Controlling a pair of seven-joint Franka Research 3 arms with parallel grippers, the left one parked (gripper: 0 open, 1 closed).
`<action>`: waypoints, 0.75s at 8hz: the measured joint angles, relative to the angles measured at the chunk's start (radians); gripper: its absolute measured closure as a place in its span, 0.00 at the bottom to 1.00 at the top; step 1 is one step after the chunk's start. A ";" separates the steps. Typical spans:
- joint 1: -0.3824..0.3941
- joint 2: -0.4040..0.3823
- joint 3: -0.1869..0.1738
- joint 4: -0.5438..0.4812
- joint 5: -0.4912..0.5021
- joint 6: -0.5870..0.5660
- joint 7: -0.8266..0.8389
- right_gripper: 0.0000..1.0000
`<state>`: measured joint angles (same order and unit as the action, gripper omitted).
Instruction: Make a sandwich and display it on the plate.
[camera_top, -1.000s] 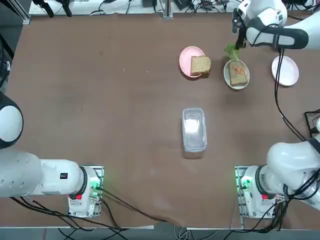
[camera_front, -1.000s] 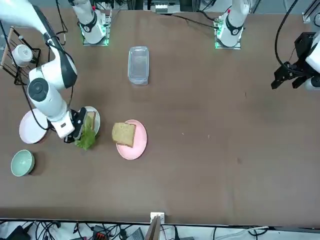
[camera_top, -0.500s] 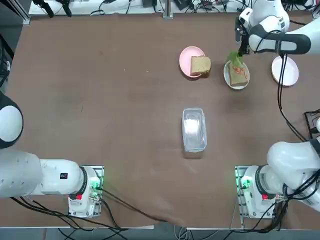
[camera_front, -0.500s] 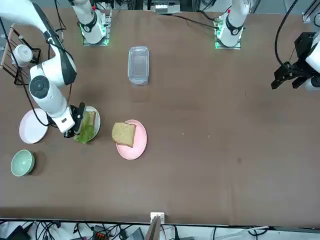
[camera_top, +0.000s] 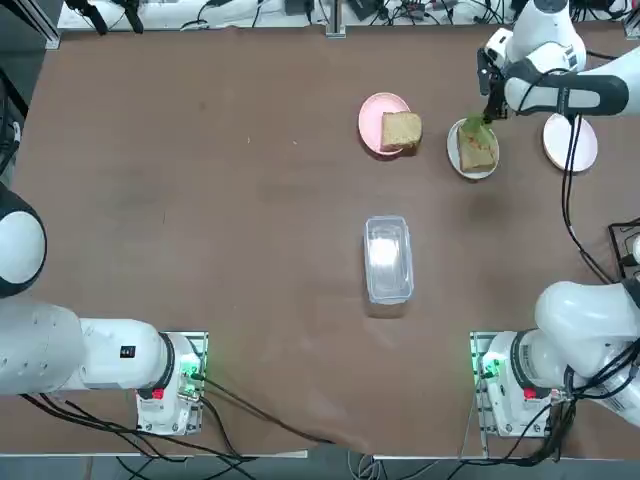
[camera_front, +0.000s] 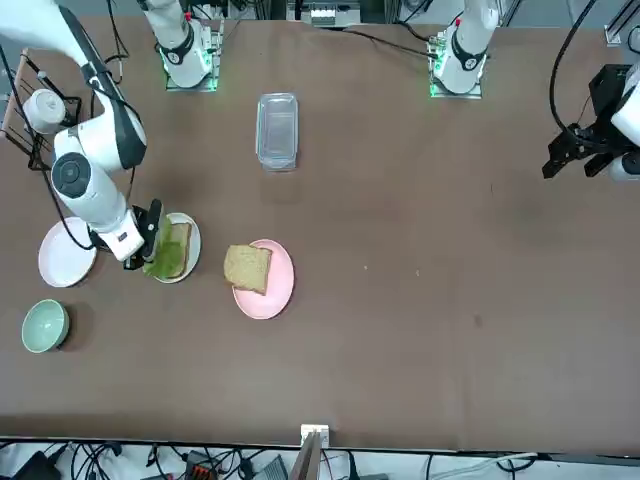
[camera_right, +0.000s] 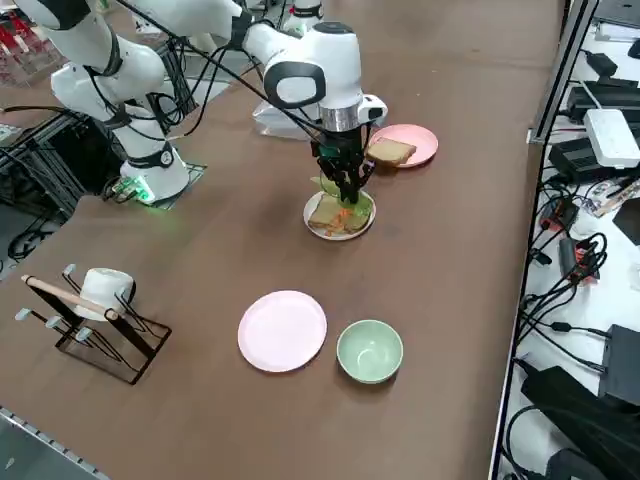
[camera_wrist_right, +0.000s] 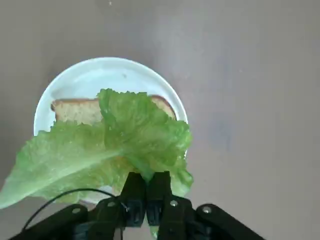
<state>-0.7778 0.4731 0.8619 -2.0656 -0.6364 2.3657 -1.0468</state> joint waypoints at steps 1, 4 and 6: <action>-0.003 0.001 0.000 -0.026 0.000 0.045 0.000 0.96; -0.023 0.007 -0.001 -0.066 0.000 0.105 0.000 0.96; -0.027 0.007 -0.001 -0.066 0.000 0.109 0.000 0.94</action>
<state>-0.8051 0.4800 0.8609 -2.1320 -0.6364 2.4745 -1.0468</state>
